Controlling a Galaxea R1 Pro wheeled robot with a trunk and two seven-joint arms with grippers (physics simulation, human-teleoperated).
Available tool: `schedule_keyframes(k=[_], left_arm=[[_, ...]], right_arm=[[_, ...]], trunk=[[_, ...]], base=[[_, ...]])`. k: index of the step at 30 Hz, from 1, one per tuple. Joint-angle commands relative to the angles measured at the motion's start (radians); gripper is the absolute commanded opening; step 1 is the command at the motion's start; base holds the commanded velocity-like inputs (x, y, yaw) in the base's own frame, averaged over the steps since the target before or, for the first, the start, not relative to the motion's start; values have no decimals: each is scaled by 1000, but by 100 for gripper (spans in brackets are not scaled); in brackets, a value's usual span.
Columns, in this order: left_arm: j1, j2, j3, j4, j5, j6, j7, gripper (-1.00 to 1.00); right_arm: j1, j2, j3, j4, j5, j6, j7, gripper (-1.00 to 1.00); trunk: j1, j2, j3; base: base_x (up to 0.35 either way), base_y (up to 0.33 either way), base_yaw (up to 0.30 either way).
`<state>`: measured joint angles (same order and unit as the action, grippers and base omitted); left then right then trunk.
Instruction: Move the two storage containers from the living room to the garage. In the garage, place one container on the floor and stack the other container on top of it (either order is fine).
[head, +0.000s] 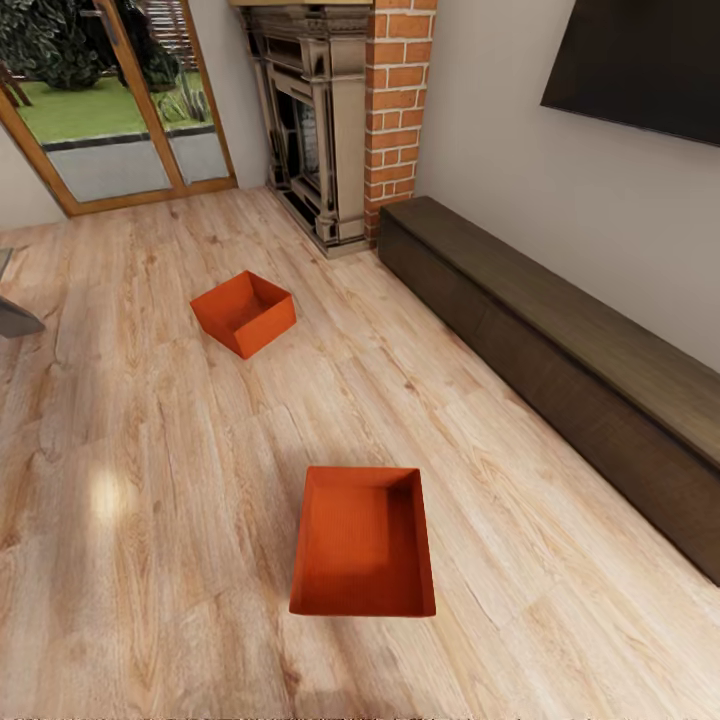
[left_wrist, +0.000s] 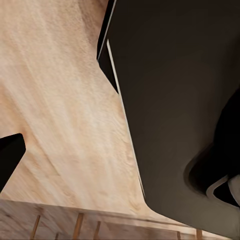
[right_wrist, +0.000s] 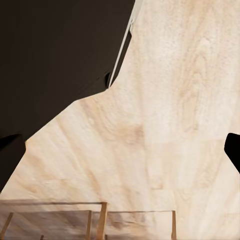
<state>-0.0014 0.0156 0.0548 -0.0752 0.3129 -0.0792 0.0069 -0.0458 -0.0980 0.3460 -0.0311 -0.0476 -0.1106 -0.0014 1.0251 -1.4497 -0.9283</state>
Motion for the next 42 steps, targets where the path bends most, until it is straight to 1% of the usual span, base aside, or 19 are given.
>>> schedule_keyframes(k=[1, 19, 30, 38, 39, 42], left_arm=[[0, 0, 5, 0, 0, -2, 1, 100], [0, 0, 5, 0, 0, -2, 1, 100], [0, 0, 5, 0, 0, -2, 1, 100], [0, 0, 5, 0, 0, -2, 1, 100], [0, -6, 11, 6, 6, 4, -1, 100], [0, -20, 12, 7, 4, 10, 0, 100]], right_arm=[[0, 0, 6, 0, -5, -3, 0, 100], [0, 0, -3, 0, -6, -10, -5, 100], [0, 1, 3, 0, 0, -14, -14, 100], [0, 1, 1, 0, -5, -12, -13, 100], [1, 1, 1, 6, 0, -12, -8, 100], [1, 1, 1, 10, 1, -12, -6, 100]], trunk=[[0, 0, -2], [0, 0, -30], [0, 0, -32], [0, 0, -33], [0, 0, -33], [0, 0, -33]], base=[[0, 0, 0], [0, 0, 0], [0, 0, 0], [0, 0, 0], [0, 0, 0], [0, 0, 0]])
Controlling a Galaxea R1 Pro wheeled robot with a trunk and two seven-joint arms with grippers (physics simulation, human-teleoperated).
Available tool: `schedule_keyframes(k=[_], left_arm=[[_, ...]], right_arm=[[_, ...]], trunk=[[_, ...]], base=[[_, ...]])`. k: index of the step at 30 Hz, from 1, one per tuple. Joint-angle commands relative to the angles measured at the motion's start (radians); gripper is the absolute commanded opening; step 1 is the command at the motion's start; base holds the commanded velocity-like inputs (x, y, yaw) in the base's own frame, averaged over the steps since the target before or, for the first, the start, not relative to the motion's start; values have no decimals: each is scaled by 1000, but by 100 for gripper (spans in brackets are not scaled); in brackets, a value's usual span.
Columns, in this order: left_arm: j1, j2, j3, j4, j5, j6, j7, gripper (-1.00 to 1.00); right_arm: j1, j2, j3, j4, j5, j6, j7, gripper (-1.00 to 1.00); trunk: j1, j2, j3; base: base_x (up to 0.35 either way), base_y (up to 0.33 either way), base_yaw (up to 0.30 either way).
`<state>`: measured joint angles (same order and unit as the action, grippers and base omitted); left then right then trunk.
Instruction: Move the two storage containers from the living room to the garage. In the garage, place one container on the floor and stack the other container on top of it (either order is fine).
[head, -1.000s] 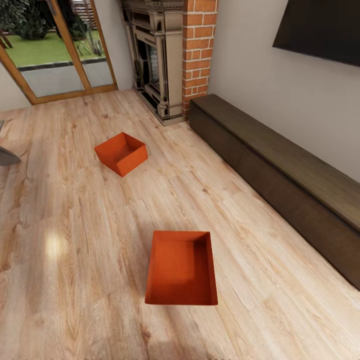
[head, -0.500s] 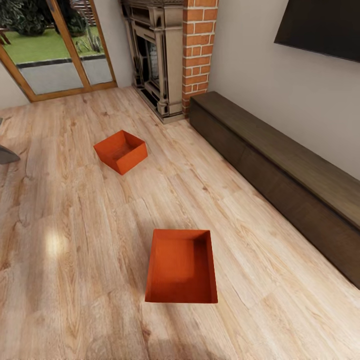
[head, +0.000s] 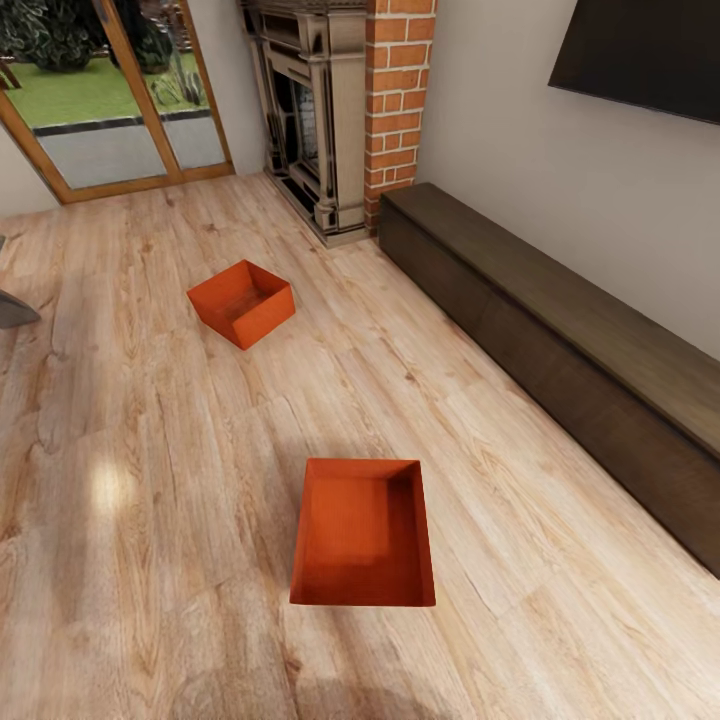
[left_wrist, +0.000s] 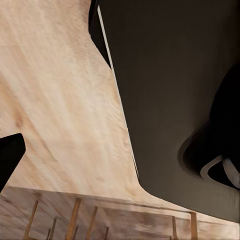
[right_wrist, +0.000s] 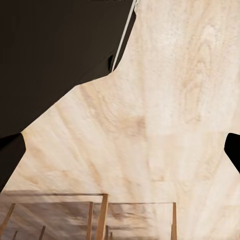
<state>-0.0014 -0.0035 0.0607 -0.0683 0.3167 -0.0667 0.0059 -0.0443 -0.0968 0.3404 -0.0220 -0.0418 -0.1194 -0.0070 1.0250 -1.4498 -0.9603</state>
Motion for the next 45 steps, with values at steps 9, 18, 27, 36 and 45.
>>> schedule_keyframes(k=[9, 18, 27, 36, 45], left_arm=[[0, 2, 5, -2, -1, -4, 1, 100], [0, 2, 5, -2, -2, -5, 1, 100], [0, -1, 3, -16, -5, -8, -1, 100], [0, 36, -3, -56, -15, 16, 7, 100], [-15, 63, -1, -506, -17, 282, 30, 100]], right_arm=[[0, 11, 9, 0, -5, -3, -1, 100], [0, 14, 9, 3, -8, -2, -2, 100], [0, 23, 9, 0, -11, 2, -15, 100], [-1, 65, 9, -42, -11, 37, -18, 100], [-149, 105, -86, -500, -20, 353, -57, 100]], trunk=[[0, 0, 0], [0, 0, 0], [0, 0, 0], [0, 0, 0], [0, 0, 0]], base=[[0, 0, 0], [0, 0, 0], [0, 0, 0], [0, 0, 0], [0, 0, 0]])
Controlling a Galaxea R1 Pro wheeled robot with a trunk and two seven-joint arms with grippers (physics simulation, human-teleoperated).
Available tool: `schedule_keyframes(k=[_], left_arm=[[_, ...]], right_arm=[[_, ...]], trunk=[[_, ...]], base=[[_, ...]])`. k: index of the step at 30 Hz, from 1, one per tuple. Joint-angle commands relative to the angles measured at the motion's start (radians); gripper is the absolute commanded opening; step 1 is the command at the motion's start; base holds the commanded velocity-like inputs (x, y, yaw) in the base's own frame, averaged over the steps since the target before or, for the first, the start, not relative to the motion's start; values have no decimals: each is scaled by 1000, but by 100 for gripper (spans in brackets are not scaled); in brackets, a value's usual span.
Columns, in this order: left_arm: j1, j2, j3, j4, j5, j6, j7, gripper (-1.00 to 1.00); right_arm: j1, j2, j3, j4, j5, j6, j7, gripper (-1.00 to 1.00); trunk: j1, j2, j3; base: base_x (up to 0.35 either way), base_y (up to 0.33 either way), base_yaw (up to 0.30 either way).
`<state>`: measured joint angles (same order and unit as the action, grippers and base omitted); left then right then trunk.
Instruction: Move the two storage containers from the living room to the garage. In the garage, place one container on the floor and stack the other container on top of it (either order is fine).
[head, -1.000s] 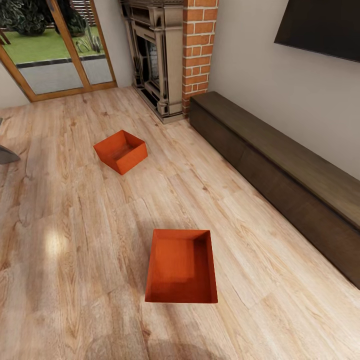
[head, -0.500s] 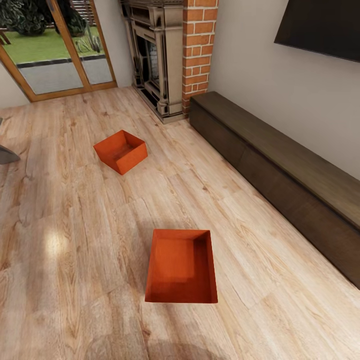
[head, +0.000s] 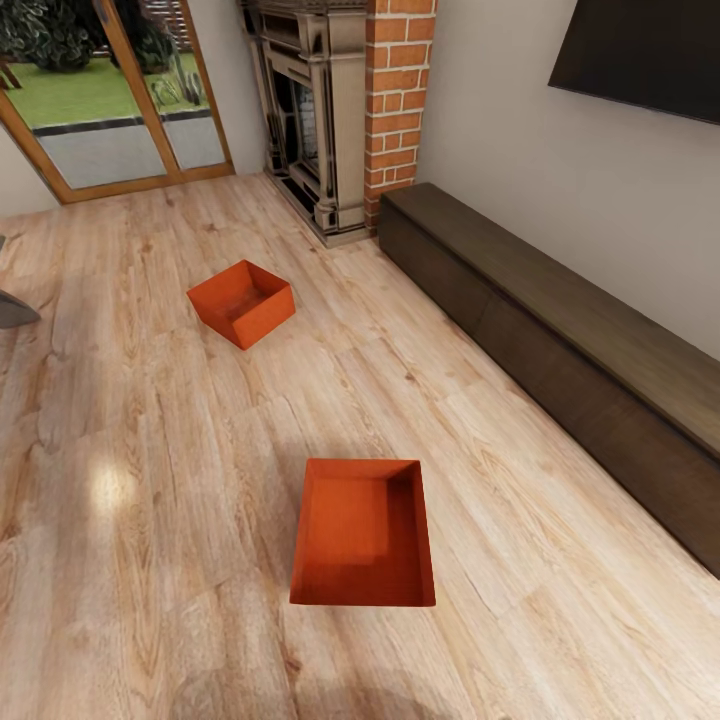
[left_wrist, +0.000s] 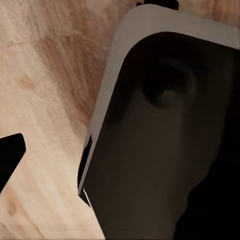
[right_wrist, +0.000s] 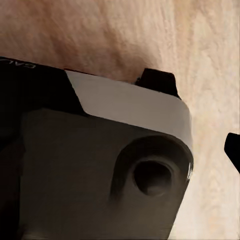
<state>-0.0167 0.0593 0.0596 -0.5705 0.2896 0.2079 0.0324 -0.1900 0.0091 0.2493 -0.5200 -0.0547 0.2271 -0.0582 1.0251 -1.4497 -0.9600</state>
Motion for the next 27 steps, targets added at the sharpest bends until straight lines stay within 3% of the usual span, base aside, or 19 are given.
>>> schedule_keyframes(k=[1, 6, 10, 12, 17, 18, 20, 22, 23, 24, 25, 27], left_arm=[[-10, 0, 0, -17, 10, 29, 11, 100], [-148, 0, 0, -44, 13, 134, 73, 100], [-240, -5, 0, -48, 11, 194, 90, 100], [-325, -10, -1, -48, 10, 239, 95, 100], [-437, -16, -5, -26, 10, 254, 96, 100], [-545, -60, -10, 73, -2, 248, 95, 100], [-597, -111, -27, 137, -62, 231, 95, 100], [-619, -148, -43, 166, -160, 183, 96, 100], [-624, -158, -47, 176, -203, 152, 96, 100], [-626, -162, -48, 181, -220, 136, 96, 100], [-631, -169, -51, 204, -262, 73, 96, 100], [-632, -171, -51, 215, -272, 54, 96, 100]], right_arm=[[-24, 0, -4, -5, -7, 11, -9, 100], [-178, 3, -57, 17, -10, 21, -29, 100], [-279, 11, -69, 68, -11, 15, -36, 100], [-345, 23, -72, 102, -10, -9, -39, 100], [-379, 26, -72, 116, -10, -65, -43, 100], [-385, 27, -72, 150, -9, -127, -44, 100], [-386, 27, -72, 189, -7, -161, -44, 100], [-386, 28, -72, 211, -6, -182, -44, 100], [-386, 28, -73, 216, -6, -187, -44, 100], [-386, 28, -73, 218, -6, -189, -44, 100], [-386, 28, -76, 223, -7, -202, -43, 100], [-386, 29, -76, 224, -6, -219, -43, 100]], trunk=[[0, 0, -1], [0, 0, -1], [0, 0, -1], [0, 0, -1], [0, 0, -1], [0, 0, -1], [0, 0, -1], [0, 0, -1], [0, 0, -1], [0, 0, -1], [0, 0, -1], [0, 0, -1]], base=[[0, 0, 0], [0, 0, 0], [0, 0, 0], [0, 0, 0], [0, 0, 0], [0, 0, 0], [0, 0, 0], [0, 0, 0], [0, 0, 0], [0, 0, 0], [0, 0, 0], [0, 0, 0]])
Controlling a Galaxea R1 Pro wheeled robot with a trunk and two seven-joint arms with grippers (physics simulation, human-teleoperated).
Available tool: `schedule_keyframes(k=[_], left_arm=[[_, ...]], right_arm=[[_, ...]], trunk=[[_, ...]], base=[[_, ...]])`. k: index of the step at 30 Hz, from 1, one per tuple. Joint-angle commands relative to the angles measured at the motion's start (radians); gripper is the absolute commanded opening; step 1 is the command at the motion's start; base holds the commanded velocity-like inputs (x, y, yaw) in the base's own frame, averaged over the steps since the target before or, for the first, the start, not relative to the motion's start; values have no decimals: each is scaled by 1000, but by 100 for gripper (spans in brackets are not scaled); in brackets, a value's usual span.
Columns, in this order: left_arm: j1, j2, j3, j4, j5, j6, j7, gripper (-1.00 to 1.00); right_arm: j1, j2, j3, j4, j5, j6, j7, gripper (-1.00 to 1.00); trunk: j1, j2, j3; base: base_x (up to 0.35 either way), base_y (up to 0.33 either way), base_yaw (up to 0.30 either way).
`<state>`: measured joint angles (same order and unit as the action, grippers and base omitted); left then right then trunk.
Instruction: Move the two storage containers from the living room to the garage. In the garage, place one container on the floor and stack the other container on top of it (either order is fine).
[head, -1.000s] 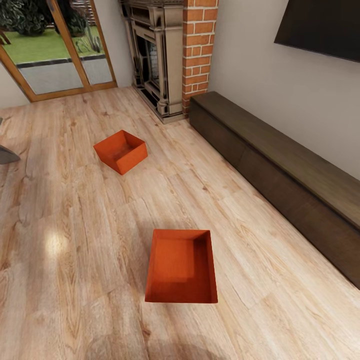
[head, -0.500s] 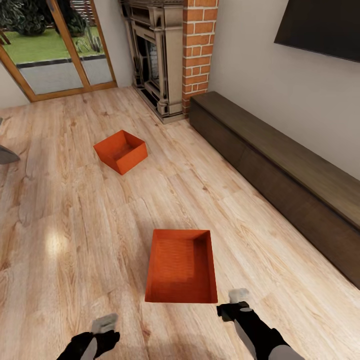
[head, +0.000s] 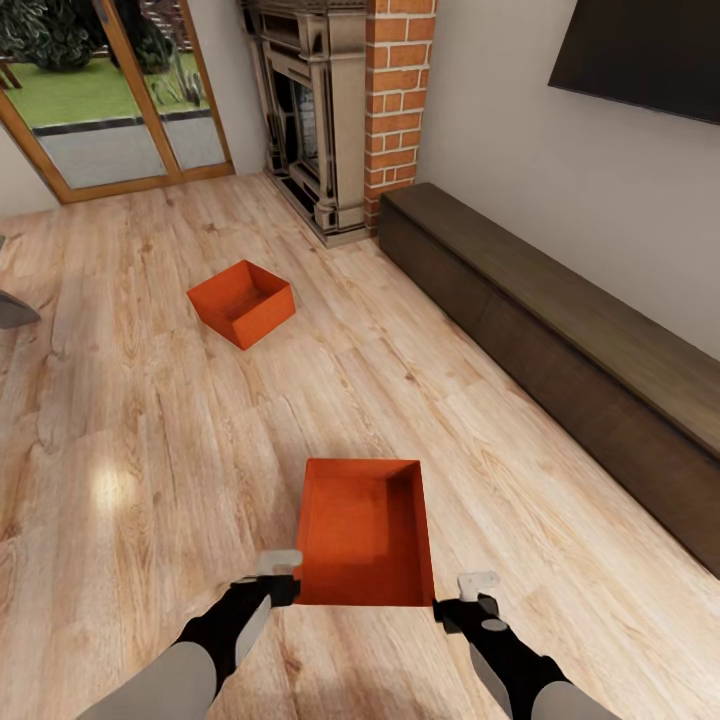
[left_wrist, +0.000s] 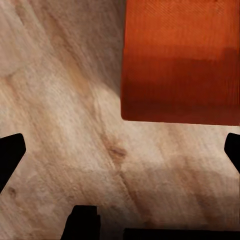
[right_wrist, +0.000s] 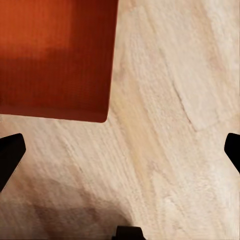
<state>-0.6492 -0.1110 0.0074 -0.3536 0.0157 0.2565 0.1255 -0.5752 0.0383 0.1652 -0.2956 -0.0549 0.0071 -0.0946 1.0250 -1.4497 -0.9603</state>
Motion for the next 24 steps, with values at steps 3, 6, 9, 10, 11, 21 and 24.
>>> schedule_keyframes(k=[3, 6, 9, 10, 11, 21, 24], left_arm=[[-1, -2, 0, -10, -8, -7, 3, 100], [-2, 1, 0, -20, -12, -13, 3, 100], [-2, 1, 0, -23, -12, -15, 3, 100], [-2, 0, 1, -24, -12, -15, 3, 100], [-2, 0, 1, -25, -13, -15, 3, 100], [-2, -4, 3, -25, -13, -31, 4, 100], [-2, -6, 7, -34, -13, -35, 4, 100]], right_arm=[[0, 0, 8, 1, -8, -18, -6, 100], [0, -2, 8, 2, -9, -20, -6, 100], [0, -5, 9, 2, -10, -16, -5, 100], [0, -3, 10, 2, -11, -13, -2, 100], [-1, -3, 10, 3, -11, -13, -1, 100], [0, -1, 11, 3, -10, -12, -6, 100], [0, -1, 11, 3, -10, -12, 0, 100]], trunk=[[0, 0, -1], [0, 0, -1], [0, 0, -1], [0, 0, -1], [0, 0, -1], [0, 0, -1], [0, 0, -1]], base=[[0, 0, 0], [0, 0, 0], [0, 0, 0], [0, 0, 0], [0, 0, 0], [0, 0, 0], [0, 0, 0]])
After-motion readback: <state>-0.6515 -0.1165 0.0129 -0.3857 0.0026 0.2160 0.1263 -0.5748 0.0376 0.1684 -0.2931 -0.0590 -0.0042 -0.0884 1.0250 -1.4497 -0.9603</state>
